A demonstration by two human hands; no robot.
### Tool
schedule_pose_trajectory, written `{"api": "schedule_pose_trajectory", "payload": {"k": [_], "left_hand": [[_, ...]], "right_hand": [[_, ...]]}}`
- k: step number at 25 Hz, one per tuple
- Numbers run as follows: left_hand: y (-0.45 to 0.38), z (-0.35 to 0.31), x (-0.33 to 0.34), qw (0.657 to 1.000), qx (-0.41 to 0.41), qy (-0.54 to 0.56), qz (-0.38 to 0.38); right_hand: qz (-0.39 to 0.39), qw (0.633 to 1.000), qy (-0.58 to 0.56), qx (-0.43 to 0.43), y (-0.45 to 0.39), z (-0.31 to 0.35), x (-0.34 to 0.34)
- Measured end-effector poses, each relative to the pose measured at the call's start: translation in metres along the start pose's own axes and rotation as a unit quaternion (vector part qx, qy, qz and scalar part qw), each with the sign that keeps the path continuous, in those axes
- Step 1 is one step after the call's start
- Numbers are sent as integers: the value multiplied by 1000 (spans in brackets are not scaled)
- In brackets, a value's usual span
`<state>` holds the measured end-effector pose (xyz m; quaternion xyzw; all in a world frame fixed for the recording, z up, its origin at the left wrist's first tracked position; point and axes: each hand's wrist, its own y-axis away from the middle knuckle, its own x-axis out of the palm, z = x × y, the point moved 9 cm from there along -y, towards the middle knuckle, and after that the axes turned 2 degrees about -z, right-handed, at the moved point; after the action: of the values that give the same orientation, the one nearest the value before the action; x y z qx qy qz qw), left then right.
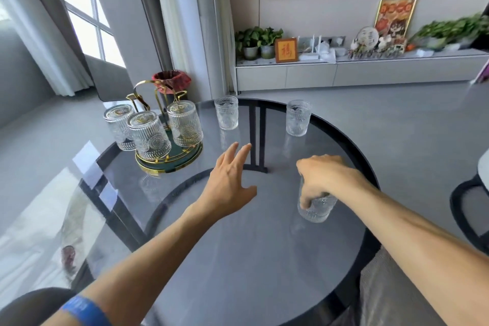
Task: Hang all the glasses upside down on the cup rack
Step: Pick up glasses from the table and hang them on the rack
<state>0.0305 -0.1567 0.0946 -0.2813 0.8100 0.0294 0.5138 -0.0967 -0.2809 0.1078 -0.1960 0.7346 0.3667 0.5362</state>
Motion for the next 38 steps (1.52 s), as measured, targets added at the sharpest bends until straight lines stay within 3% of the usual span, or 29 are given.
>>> {"api": "schedule_pose_trajectory", "payload": {"k": [2, 4, 7, 11, 13, 15, 17, 20, 23, 26, 28, 30, 31, 34, 38], "left_hand": [[5, 13, -9, 998, -24, 52, -15], [13, 36, -15, 976, -107, 189, -18], [20, 54, -22, 889, -202, 410, -25], [19, 77, -84, 810, -227, 528, -118], [17, 81, -113, 800, -203, 552, -120], [16, 81, -142, 828, -185, 510, -140], [7, 82, -167, 848, -176, 472, -165], [-10, 87, -191, 852, -172, 470, -151], [-20, 102, -192, 844, -200, 488, -95], [-25, 135, -212, 812, -231, 511, -162], [-29, 162, -238, 778, -229, 532, -243], [-32, 188, -267, 759, -210, 523, -327], [-32, 201, -280, 754, -201, 507, -366], [-41, 231, -304, 778, -190, 425, -422], [-68, 239, -297, 836, -184, 320, -406]], "right_hand": [[-22, 993, -112, -12, -2, 8, -7], [-40, 955, -293, -27, -5, 25, -19], [-21, 829, -557, -47, -7, 61, -34], [35, 697, -710, -87, -12, 109, -55], [72, 651, -744, -129, -13, 132, -67], [106, 636, -744, -174, -14, 149, -77], [115, 645, -724, -215, -20, 160, -94], [62, 669, -684, -284, -29, 173, -134], [-8, 658, -684, -315, -42, 186, -164], [13, 665, -675, -318, -60, 212, -182], [-82, 706, -645, -281, -80, 220, -202], [-268, 794, -481, -258, -92, 224, -225], [-307, 825, -386, -278, -95, 239, -225], [-279, 879, -229, -313, -115, 277, -196], [-336, 877, -198, -280, -118, 276, -196]]}}
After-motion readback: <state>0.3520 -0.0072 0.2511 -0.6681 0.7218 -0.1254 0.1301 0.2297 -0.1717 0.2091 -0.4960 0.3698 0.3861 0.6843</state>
